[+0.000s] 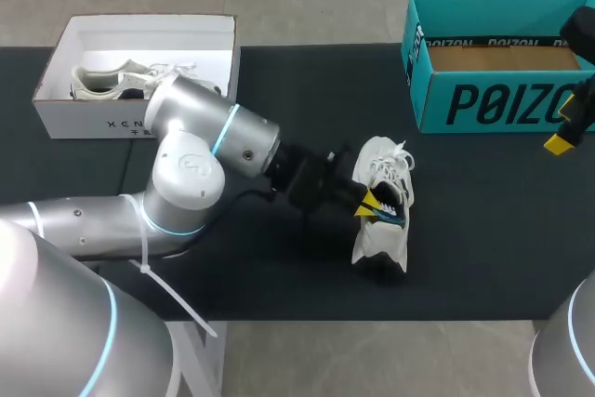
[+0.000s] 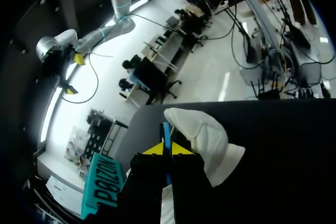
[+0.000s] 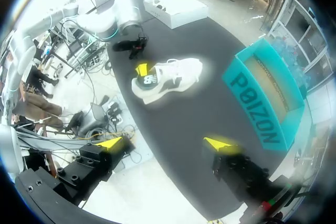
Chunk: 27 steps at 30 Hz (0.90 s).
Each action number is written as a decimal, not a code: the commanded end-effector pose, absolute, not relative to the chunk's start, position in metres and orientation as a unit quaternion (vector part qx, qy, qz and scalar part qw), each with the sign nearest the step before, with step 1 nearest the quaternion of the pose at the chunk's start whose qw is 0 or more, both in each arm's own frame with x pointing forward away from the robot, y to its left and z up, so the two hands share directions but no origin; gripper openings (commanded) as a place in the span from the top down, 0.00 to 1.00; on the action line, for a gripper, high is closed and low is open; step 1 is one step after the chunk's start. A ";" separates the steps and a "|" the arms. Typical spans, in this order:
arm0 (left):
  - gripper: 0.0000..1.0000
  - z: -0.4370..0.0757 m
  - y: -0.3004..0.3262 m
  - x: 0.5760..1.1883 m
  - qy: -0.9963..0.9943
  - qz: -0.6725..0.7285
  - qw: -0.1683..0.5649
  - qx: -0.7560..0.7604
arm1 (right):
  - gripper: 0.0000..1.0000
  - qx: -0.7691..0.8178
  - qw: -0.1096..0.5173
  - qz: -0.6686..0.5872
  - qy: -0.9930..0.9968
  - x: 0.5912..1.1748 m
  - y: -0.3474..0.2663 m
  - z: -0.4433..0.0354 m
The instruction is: Take the shoe out of the shoebox, open the shoe tongue, remove and reinsert the insole, then place the shoe into the shoebox
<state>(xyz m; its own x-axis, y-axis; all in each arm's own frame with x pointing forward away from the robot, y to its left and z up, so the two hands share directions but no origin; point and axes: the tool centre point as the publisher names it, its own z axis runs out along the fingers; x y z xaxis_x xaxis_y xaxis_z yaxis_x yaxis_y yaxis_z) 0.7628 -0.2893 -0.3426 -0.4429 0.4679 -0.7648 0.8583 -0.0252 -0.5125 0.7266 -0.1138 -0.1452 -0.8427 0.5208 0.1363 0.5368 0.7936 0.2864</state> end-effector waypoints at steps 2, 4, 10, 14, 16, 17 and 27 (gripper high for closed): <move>1.00 -0.340 -0.290 0.780 0.669 -0.510 0.190 0.507 | 0.00 -0.279 0.027 -0.157 -0.947 0.729 -0.114 -0.145; 1.00 -0.339 -0.290 0.784 0.668 -0.505 0.194 0.511 | 0.00 -0.279 0.027 -0.157 -0.947 0.729 -0.114 -0.145; 1.00 -0.352 -0.296 0.782 0.668 -0.516 0.191 0.502 | 0.00 -0.279 0.027 -0.157 -0.947 0.729 -0.114 -0.145; 1.00 -0.359 -0.300 0.762 0.664 -0.527 0.170 0.503 | 0.00 -0.279 0.027 -0.157 -0.947 0.729 -0.114 -0.145; 1.00 -0.364 -0.298 0.755 0.665 -0.529 0.159 0.503 | 0.00 -0.279 0.027 -0.157 -0.947 0.729 -0.114 -0.145; 1.00 -0.364 -0.297 0.752 0.665 -0.528 0.155 0.505 | 0.00 -0.279 0.027 -0.157 -0.947 0.729 -0.114 -0.145; 0.00 -0.349 -0.283 0.759 0.678 -0.505 0.181 0.502 | 0.00 -0.279 0.027 -0.157 -0.947 0.729 -0.114 -0.145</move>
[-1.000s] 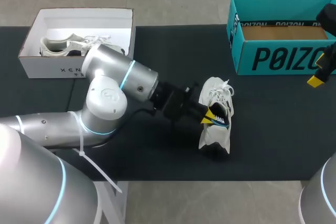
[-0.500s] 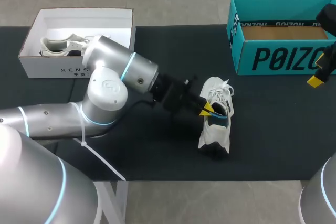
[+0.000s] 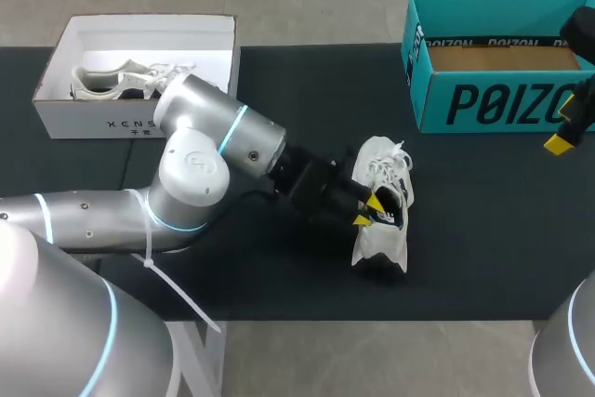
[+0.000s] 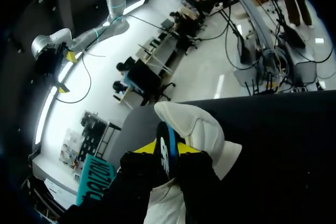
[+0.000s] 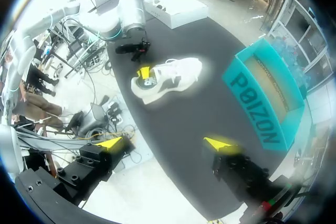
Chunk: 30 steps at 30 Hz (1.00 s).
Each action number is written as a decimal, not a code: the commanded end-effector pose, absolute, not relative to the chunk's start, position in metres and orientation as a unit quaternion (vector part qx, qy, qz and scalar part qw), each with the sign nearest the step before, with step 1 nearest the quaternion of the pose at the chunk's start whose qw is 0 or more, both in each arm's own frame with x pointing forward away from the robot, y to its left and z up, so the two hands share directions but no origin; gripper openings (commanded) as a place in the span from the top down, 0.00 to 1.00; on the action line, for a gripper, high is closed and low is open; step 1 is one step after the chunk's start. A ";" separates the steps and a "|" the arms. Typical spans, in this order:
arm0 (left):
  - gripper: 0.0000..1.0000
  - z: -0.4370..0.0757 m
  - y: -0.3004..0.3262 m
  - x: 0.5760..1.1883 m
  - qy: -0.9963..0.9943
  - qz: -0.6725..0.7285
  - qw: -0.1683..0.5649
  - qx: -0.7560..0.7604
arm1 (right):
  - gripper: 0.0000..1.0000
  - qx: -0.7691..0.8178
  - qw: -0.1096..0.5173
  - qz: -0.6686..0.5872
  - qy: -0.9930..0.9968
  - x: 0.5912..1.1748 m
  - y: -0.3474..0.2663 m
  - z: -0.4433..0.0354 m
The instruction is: Take the shoe out of the shoebox, open the shoe tongue, remove and reinsert the insole, then place the shoe into the shoebox
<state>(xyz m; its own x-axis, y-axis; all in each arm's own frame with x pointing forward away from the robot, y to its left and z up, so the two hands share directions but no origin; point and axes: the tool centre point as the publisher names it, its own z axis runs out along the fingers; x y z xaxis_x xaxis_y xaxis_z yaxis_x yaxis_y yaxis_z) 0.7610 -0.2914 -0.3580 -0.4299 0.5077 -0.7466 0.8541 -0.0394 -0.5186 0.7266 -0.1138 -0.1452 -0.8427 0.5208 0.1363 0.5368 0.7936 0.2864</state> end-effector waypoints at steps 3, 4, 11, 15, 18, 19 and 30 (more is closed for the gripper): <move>0.00 -0.339 -0.279 0.765 0.682 -0.499 0.193 0.499 | 0.00 -0.279 0.027 -0.157 -0.947 0.729 -0.114 -0.145; 0.00 -0.336 -0.277 0.768 0.682 -0.497 0.195 0.500 | 0.00 -0.279 0.027 -0.157 -0.947 0.729 -0.114 -0.145; 0.00 -0.314 -0.263 0.767 0.691 -0.410 0.111 0.585 | 0.00 -0.279 0.027 -0.157 -0.947 0.729 -0.114 -0.145; 0.00 -0.308 -0.257 0.760 0.678 -0.295 0.064 0.670 | 0.00 -0.279 0.027 -0.157 -0.947 0.729 -0.114 -0.145; 0.00 -0.306 -0.256 0.755 0.679 -0.254 0.064 0.686 | 0.00 -0.279 0.027 -0.157 -0.947 0.729 -0.114 -0.145; 0.00 -0.306 -0.256 0.755 0.679 -0.254 0.064 0.686 | 0.00 -0.279 0.027 -0.157 -0.947 0.729 -0.114 -0.145; 0.00 -0.306 -0.256 0.755 0.679 -0.254 0.064 0.686 | 0.00 -0.279 0.027 -0.157 -0.947 0.729 -0.114 -0.145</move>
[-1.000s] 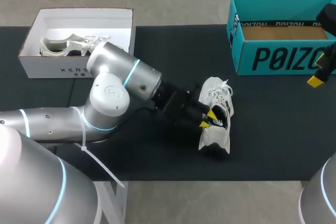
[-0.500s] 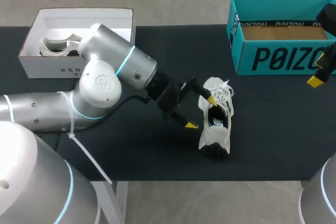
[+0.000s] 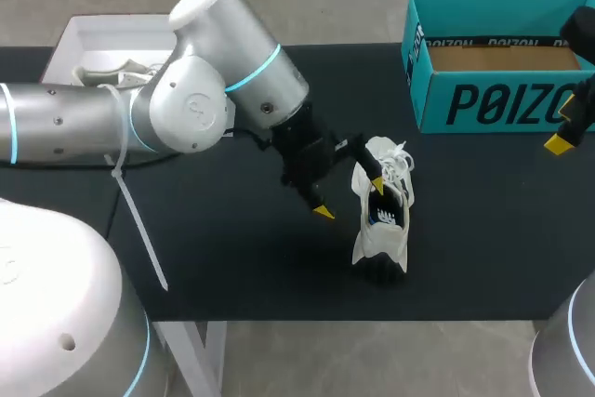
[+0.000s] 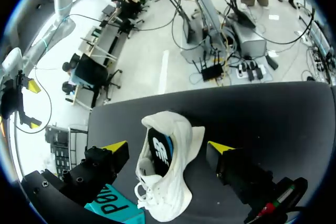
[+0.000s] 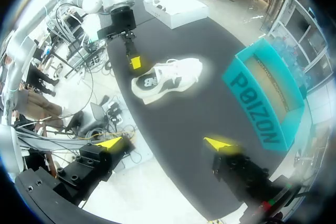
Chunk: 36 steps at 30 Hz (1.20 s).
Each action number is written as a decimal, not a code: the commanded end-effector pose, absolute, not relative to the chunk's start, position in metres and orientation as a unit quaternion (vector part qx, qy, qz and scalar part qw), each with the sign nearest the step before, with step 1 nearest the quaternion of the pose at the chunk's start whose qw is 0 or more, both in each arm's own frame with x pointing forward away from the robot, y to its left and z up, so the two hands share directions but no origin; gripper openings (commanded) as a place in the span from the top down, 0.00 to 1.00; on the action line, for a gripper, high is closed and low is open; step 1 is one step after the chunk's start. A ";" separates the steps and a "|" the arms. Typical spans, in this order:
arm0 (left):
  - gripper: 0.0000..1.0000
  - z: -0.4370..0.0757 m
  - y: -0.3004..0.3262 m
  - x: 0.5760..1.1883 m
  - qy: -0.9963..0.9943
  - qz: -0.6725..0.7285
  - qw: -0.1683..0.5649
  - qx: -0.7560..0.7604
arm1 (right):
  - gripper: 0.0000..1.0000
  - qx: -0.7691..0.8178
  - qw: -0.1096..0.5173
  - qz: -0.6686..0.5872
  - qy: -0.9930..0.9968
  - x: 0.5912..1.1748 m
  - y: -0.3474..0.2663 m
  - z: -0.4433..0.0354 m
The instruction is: Take the shoe out of the shoebox, open the shoe tongue, remove and reinsert the insole, then place the shoe into the shoebox
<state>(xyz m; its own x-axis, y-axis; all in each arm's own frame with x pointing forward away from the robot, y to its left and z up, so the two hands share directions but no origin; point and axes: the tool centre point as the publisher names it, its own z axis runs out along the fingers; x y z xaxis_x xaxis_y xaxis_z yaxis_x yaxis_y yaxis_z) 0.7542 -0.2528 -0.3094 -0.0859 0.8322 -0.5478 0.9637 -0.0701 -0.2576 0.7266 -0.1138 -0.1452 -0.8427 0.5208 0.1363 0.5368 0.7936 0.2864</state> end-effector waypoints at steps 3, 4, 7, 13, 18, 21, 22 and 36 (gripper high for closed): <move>0.00 -0.306 -0.256 0.755 0.679 -0.254 0.064 0.686 | 0.00 -0.279 0.027 -0.157 -0.947 0.729 -0.114 -0.145; 0.00 -0.306 -0.256 0.755 0.679 -0.254 0.064 0.686 | 0.00 -0.279 0.027 -0.157 -0.947 0.729 -0.114 -0.145; 0.00 -0.306 -0.256 0.755 0.679 -0.254 0.064 0.686 | 0.00 -0.279 0.027 -0.157 -0.947 0.729 -0.114 -0.145; 0.20 -0.301 -0.266 0.755 0.668 -0.186 0.025 0.720 | 0.00 -0.279 0.027 -0.157 -0.947 0.729 -0.114 -0.145; 1.00 -0.304 -0.283 0.754 0.657 -0.121 -0.015 0.744 | 0.00 -0.279 0.027 -0.157 -0.947 0.729 -0.114 -0.145; 1.00 -0.313 -0.289 0.752 0.662 -0.079 -0.051 0.743 | 0.00 -0.279 0.027 -0.157 -0.947 0.729 -0.114 -0.145; 1.00 -0.317 -0.290 0.752 0.665 -0.071 -0.058 0.741 | 0.00 -0.279 0.027 -0.157 -0.947 0.729 -0.114 -0.145; 1.00 -0.349 -0.287 0.748 0.688 -0.074 -0.069 0.719 | 0.00 -0.279 0.027 -0.157 -0.947 0.729 -0.114 -0.145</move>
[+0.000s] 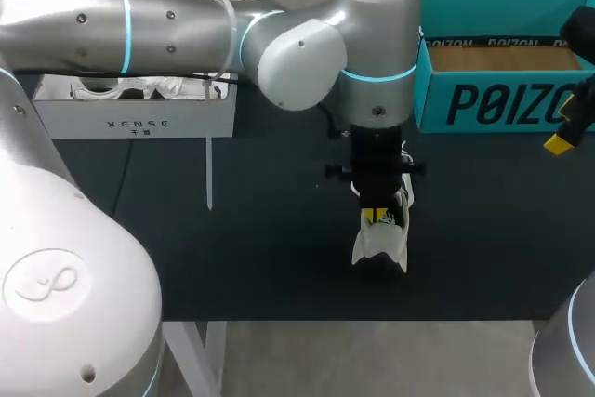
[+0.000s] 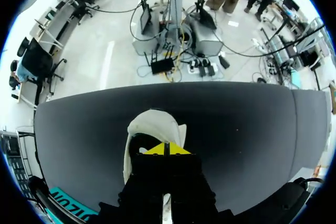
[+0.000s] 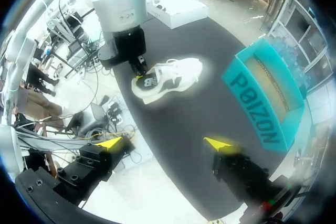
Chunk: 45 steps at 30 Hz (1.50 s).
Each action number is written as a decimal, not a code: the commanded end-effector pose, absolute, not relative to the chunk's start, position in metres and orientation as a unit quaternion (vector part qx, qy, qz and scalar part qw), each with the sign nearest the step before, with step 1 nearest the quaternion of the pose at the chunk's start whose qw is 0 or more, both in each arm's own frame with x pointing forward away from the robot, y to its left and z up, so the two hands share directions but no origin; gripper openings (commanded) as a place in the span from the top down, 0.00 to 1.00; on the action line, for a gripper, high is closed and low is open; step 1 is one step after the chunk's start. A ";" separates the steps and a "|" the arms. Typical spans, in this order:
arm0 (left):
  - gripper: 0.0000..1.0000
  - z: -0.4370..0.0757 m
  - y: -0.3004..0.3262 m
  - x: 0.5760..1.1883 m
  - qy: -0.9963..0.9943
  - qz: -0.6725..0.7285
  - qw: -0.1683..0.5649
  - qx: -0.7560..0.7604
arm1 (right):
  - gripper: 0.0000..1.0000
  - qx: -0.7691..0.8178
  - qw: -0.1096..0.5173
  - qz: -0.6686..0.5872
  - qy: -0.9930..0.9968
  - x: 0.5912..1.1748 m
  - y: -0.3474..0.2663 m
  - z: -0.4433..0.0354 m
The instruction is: Take the shoe out of the shoebox, open the shoe tongue, remove and reinsert the insole, then place the shoe into the shoebox
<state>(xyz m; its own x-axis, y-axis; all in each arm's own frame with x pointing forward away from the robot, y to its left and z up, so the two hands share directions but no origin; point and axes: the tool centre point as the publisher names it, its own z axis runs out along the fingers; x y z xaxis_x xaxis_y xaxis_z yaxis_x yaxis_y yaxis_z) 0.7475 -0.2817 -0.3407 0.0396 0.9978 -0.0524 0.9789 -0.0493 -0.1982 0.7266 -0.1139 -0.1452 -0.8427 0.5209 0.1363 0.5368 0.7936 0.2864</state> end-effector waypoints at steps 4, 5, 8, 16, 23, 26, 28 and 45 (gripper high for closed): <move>1.00 -0.361 -0.288 0.747 -0.692 0.074 0.078 -0.714 | 0.00 -0.279 0.027 -0.157 -0.947 0.729 -0.114 -0.145; 1.00 -0.365 -0.288 0.747 -0.693 0.075 0.080 -0.713 | 0.00 -0.279 0.027 -0.157 -0.947 0.729 -0.114 -0.145; 1.00 -0.376 -0.290 0.744 -0.692 0.077 0.089 -0.712 | 0.00 -0.279 0.027 -0.157 -0.947 0.729 -0.114 -0.145; 1.00 -0.383 -0.290 0.745 -0.699 0.065 0.086 -0.707 | 0.00 -0.279 0.027 -0.157 -0.947 0.729 -0.114 -0.145; 1.00 -0.414 -0.305 0.740 -0.694 0.057 0.038 -0.717 | 0.00 -0.279 0.027 -0.157 -0.947 0.729 -0.114 -0.145; 1.00 -0.420 -0.304 0.741 -0.699 0.052 0.022 -0.713 | 0.00 -0.279 0.027 -0.157 -0.947 0.729 -0.114 -0.145; 1.00 -0.418 -0.302 0.742 -0.699 0.042 0.011 -0.714 | 0.00 -0.279 0.027 -0.157 -0.947 0.729 -0.114 -0.145; 1.00 -0.356 -0.292 0.768 -0.688 -0.036 -0.062 -0.722 | 0.00 -0.279 0.027 -0.157 -0.947 0.729 -0.114 -0.145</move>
